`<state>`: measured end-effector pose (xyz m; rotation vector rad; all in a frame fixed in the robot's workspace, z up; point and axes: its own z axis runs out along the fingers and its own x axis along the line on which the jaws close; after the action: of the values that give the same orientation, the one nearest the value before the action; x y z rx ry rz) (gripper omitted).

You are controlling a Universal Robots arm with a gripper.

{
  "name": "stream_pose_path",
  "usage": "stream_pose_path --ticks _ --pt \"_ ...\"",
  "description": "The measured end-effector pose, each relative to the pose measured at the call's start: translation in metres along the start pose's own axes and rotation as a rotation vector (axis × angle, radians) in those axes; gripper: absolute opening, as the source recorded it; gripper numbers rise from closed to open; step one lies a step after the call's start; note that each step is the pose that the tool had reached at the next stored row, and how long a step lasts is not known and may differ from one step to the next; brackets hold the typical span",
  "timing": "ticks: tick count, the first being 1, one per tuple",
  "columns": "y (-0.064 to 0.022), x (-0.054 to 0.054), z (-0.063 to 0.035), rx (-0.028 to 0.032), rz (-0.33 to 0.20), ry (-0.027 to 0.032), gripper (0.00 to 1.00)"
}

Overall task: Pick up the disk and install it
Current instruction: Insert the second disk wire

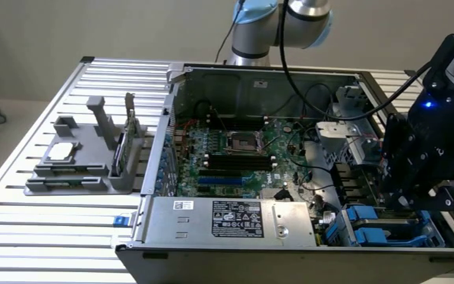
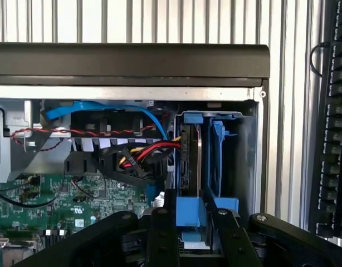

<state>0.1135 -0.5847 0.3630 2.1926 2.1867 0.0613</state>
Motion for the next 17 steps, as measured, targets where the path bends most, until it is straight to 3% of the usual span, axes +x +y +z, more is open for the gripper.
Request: stream_pose_path --ticks 17 --pt "-0.0013 0.0023 -0.0002 -0.0033 0.0 0.0009 0.31"
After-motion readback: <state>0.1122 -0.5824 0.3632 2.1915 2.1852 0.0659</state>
